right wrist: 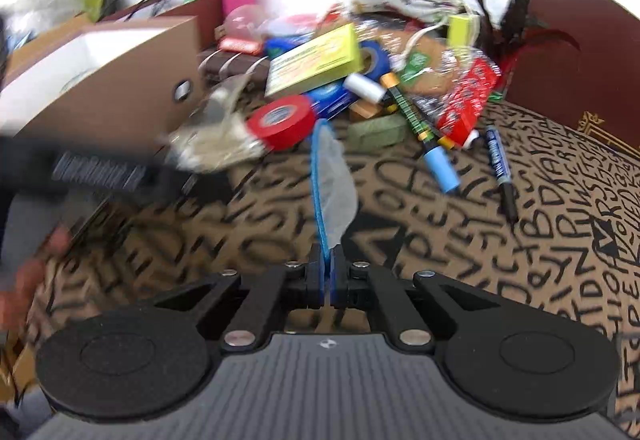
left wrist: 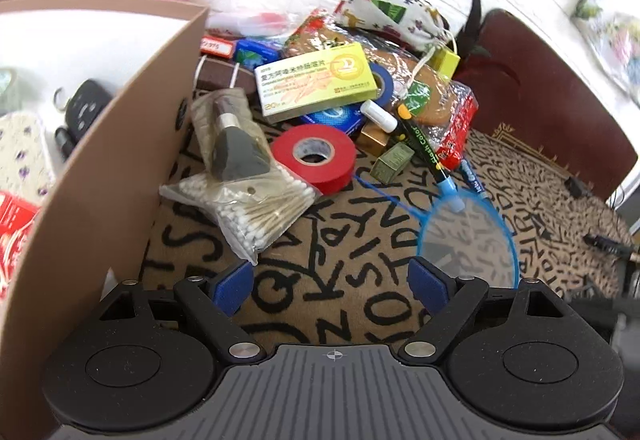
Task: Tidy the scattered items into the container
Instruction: 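Lift the magnifying glass with the right tool while the left tool reaches its handle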
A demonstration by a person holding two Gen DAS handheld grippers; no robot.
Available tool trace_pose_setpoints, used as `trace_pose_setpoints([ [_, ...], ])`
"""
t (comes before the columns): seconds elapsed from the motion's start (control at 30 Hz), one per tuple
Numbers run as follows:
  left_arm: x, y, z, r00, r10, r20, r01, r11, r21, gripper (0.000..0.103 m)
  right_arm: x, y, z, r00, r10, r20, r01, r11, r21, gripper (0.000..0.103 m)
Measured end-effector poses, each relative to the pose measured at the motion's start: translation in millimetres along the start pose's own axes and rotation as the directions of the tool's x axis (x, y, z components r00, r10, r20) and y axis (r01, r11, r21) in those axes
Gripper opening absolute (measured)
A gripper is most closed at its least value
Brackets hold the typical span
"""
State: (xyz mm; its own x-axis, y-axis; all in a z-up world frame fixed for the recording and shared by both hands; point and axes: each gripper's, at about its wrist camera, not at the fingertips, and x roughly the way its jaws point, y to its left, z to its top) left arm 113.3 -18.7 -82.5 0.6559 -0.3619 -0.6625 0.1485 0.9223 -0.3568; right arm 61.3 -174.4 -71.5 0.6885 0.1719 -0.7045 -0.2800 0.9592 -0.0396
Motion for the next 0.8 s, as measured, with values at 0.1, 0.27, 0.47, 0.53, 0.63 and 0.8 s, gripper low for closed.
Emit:
trace_pose_setpoints([
  [0.1, -13, 0, 1, 1.0, -0.023, 0.018, 0.023, 1.0, -0.009, 0.092, -11, 24, -11, 1.0, 0.023, -0.02, -0.025, 0.996, -0.089, 0.003],
  [0.27, -31, -7, 2, 0.994, -0.112, 0.001, 0.112, 0.994, 0.012, 0.093, -17, 55, -23, 0.997, 0.055, -0.053, -0.064, 0.981, -0.186, 0.003],
  [0.47, -20, -32, -1, 0.973, -0.211, -0.094, 0.221, 0.97, 0.103, 0.092, -11, 81, -21, 0.996, 0.072, -0.054, -0.084, 0.961, -0.265, 0.005],
  [0.53, -10, -32, -4, 0.969, -0.217, -0.121, 0.23, 0.967, 0.109, 0.064, -10, 83, -22, 0.996, 0.074, -0.05, -0.085, 0.956, -0.28, 0.006],
  [0.63, 4, -16, -11, 0.961, -0.211, -0.18, 0.219, 0.975, 0.026, 0.02, -10, 80, -26, 0.997, 0.057, -0.055, -0.071, 0.953, -0.294, 0.021],
  [0.8, -2, 9, -20, 0.98, -0.114, -0.162, 0.121, 0.992, 0.032, 0.005, -9, 64, -30, 0.997, 0.022, -0.073, -0.041, 0.957, -0.286, 0.056],
])
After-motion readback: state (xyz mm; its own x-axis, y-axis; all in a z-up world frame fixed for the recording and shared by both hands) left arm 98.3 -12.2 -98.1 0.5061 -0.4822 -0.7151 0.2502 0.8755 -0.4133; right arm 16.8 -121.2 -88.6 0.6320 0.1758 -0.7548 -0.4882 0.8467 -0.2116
